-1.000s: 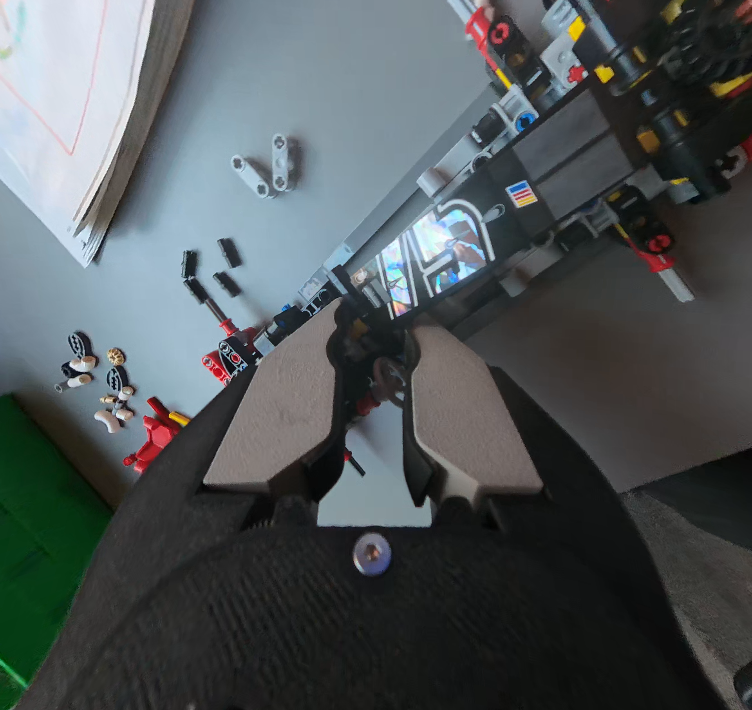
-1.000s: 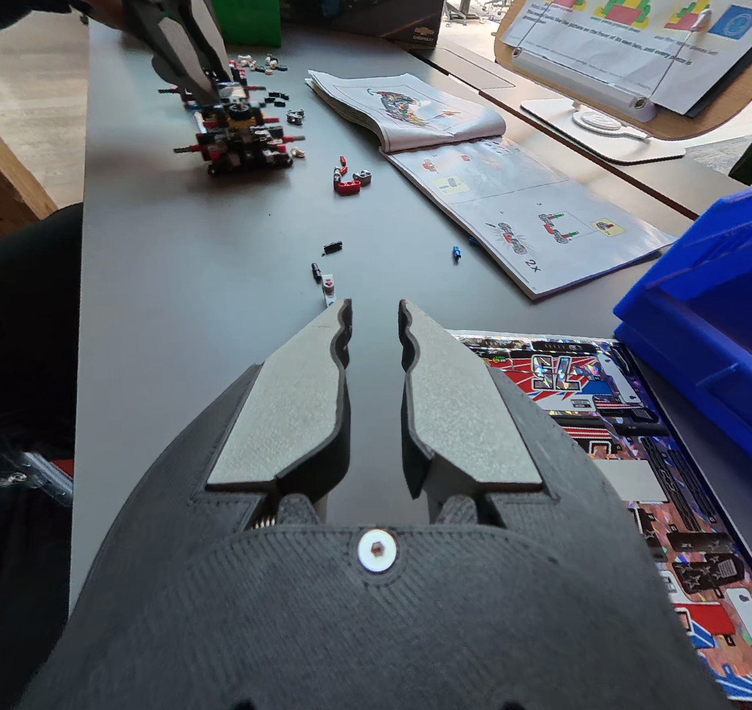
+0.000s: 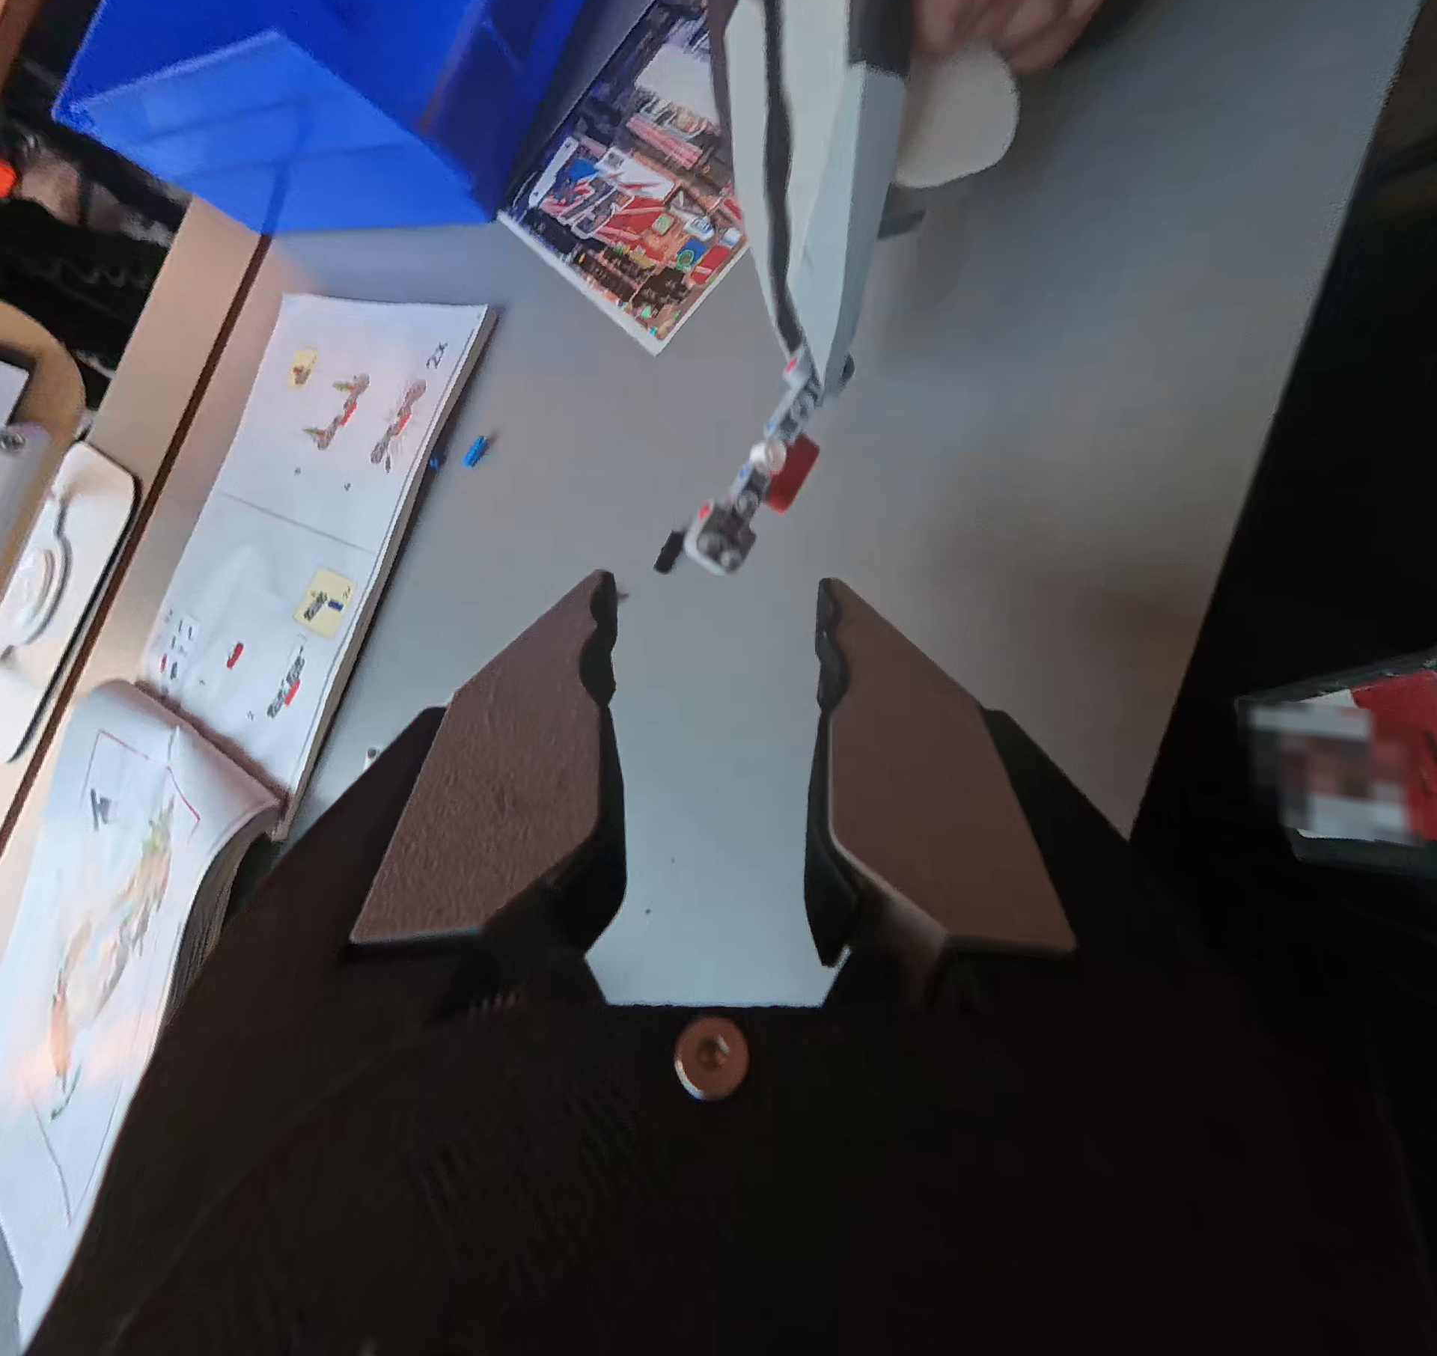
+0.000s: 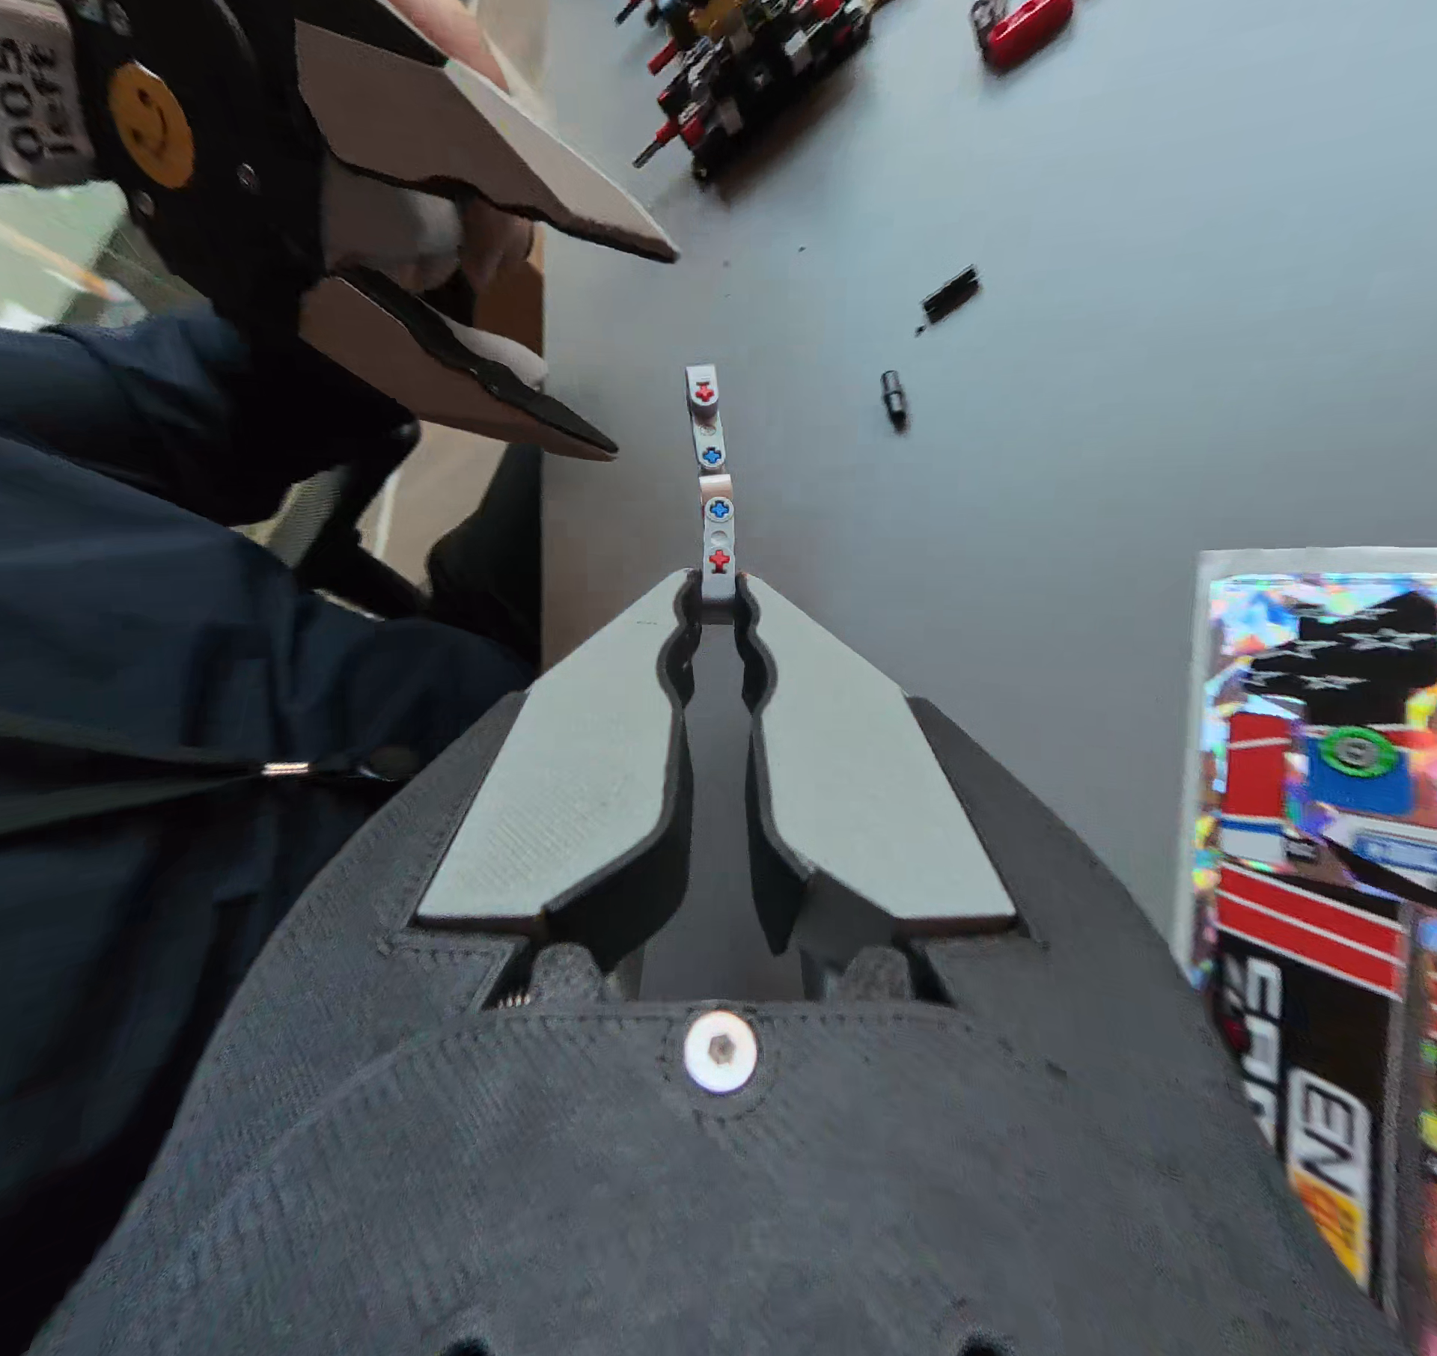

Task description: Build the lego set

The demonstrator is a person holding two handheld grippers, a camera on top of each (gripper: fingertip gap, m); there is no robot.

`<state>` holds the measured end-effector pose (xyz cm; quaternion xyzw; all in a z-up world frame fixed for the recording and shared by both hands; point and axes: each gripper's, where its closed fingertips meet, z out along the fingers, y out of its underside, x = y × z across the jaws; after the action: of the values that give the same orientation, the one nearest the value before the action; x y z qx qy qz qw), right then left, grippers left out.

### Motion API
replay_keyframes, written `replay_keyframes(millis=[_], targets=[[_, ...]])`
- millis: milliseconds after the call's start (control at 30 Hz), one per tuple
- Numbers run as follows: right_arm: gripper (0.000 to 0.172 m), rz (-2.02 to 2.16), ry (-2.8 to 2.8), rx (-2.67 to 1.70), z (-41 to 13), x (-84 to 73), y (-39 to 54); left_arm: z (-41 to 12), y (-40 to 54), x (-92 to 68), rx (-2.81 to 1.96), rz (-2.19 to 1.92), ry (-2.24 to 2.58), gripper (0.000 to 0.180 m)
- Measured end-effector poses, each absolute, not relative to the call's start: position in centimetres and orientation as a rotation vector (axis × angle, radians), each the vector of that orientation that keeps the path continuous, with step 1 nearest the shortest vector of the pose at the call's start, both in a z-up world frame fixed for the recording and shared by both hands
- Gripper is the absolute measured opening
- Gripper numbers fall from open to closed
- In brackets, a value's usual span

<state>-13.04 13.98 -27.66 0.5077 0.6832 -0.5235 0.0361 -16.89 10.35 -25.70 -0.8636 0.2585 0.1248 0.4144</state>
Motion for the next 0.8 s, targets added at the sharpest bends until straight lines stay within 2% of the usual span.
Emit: replay_keyframes(millis=[267,333,400,633,700,800], targets=[[0.005,-1.504,1.684,1.409,-27.3,-13.5,9.9,-27.8,9.0,-14.6,-2.136,0.263,0.866,0.040],[0.005,-1.468,1.677,1.402,-27.8,-13.7,9.5,-28.6,8.9,-15.1,-2.161,0.259,0.854,0.033],[0.005,-1.422,1.705,1.409,-28.4,-13.8,9.0,-29.6,8.7,-15.4,-2.196,0.229,0.851,0.017],[0.016,-1.418,2.072,1.513,-28.4,-16.0,12.0,-30.4,8.1,-16.7,-2.380,-0.035,0.604,0.015],[0.022,-1.474,2.247,1.556,-28.2,-17.7,13.5,-30.5,8.2,-16.9,-2.406,-0.102,0.520,0.020],[0.021,-1.491,2.443,1.572,-28.5,-19.2,14.5,-30.5,8.5,-17.2,-2.394,-0.102,0.493,0.025]])
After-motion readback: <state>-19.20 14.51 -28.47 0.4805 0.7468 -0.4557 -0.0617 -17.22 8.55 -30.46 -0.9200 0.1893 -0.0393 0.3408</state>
